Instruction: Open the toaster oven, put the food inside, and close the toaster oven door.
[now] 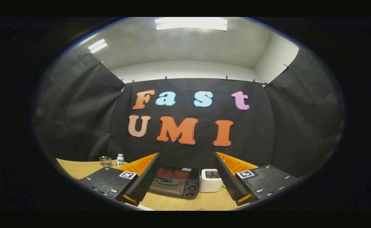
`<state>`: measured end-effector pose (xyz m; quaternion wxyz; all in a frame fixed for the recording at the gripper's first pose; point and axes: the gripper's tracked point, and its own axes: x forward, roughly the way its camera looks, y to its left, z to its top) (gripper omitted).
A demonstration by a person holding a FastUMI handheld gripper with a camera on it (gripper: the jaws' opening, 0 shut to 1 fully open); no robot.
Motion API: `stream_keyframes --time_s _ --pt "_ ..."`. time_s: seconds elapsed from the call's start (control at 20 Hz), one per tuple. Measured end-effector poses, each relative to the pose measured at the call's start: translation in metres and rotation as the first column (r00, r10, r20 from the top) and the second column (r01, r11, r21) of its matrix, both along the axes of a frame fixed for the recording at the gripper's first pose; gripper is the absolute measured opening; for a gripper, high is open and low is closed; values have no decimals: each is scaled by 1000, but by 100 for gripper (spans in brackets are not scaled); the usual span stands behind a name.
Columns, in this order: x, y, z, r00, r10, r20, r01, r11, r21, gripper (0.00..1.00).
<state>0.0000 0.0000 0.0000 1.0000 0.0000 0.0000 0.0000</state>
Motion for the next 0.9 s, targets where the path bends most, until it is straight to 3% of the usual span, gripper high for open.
stream_keyframes --time_s 0.9 --pt "1 2 -8 1000 3 -23 -3 1000 7 99"
